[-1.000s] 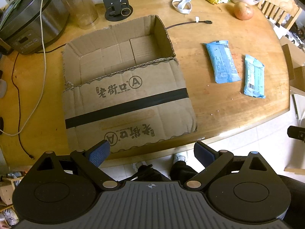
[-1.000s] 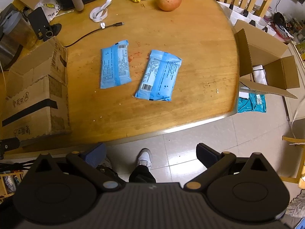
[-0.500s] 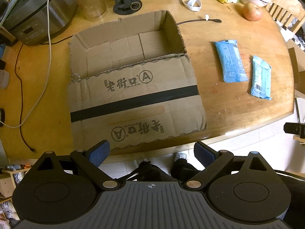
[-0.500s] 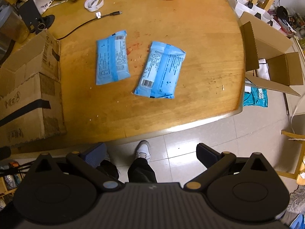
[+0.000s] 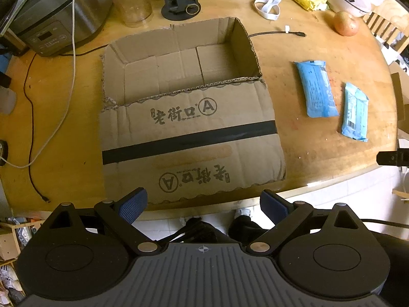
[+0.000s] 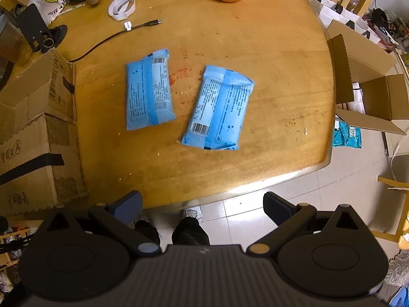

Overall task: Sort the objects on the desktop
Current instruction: 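Move the right tool toward the two blue wet-wipe packets, then lower the right tool over the larger blue packet and close on it, then lift the larger blue packet with the right tool, then carry the held blue packet with the right tool over the cardboard box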

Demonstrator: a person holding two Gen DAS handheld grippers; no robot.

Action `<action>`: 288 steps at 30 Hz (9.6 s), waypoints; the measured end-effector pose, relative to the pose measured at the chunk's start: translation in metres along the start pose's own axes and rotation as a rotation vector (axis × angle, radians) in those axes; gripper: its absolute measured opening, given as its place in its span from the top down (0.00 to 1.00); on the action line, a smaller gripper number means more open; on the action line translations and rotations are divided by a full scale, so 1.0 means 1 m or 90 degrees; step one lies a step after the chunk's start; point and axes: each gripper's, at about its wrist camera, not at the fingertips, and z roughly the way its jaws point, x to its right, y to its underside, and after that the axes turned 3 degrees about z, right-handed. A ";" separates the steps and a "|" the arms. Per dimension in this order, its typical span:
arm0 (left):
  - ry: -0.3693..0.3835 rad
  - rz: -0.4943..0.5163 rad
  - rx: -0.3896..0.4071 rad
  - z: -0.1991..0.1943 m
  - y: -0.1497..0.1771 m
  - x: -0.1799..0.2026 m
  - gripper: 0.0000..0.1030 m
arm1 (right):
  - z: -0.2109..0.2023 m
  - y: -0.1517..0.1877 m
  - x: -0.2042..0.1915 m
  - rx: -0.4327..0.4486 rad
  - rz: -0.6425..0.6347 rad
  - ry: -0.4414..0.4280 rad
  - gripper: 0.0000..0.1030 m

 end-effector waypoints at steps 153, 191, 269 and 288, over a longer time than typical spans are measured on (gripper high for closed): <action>0.005 -0.033 -0.038 0.010 0.010 -0.027 0.06 | 0.090 -0.103 0.024 0.028 0.152 0.041 0.39; 0.023 -0.020 -0.045 0.017 0.010 -0.041 0.06 | -0.008 -0.093 0.024 0.061 0.158 -0.005 0.39; 0.012 -0.086 -0.048 0.014 0.029 -0.127 0.06 | -0.004 -0.109 -0.128 0.069 0.038 -0.065 0.39; 0.008 -0.119 -0.047 0.012 0.036 -0.152 0.06 | -0.003 -0.112 -0.175 0.069 -0.008 -0.080 0.39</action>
